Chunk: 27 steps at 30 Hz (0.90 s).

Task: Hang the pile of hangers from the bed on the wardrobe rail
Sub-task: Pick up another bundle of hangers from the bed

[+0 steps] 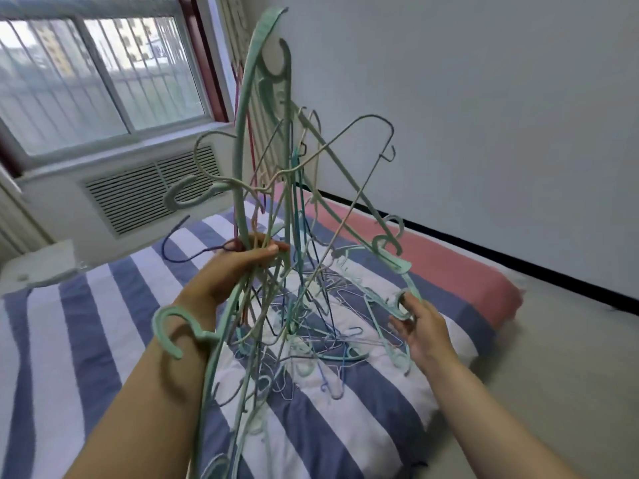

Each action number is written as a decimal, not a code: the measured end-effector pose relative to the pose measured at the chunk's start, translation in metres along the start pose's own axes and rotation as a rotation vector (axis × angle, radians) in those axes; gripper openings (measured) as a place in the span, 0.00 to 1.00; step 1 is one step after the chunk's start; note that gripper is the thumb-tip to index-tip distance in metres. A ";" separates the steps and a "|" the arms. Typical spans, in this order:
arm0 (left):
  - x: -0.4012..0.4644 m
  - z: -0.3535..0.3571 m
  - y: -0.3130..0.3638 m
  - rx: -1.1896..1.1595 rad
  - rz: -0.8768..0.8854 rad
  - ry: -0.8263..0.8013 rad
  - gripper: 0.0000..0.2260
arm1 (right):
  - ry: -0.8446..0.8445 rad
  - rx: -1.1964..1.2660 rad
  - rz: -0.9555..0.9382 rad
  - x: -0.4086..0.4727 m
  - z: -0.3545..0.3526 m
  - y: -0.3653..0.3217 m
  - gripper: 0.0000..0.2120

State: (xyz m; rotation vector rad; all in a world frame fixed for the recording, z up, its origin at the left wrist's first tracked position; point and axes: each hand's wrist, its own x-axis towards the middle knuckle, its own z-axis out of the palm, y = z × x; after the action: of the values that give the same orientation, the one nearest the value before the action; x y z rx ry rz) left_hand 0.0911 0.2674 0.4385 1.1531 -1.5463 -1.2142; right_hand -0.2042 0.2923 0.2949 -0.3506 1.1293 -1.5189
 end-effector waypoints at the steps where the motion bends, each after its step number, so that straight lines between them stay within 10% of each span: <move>1: -0.005 0.013 0.005 -0.013 0.005 -0.007 0.09 | 0.003 0.008 0.001 -0.007 -0.010 -0.004 0.02; 27: 0.005 0.266 -0.022 -0.034 -0.060 -0.863 0.20 | 0.730 0.038 -0.284 -0.172 -0.274 -0.055 0.03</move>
State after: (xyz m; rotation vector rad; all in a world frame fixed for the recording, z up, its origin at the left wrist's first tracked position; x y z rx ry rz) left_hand -0.1620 0.3165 0.3685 0.6614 -2.0889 -1.9157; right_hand -0.3888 0.5622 0.2649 0.0974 1.6589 -1.9925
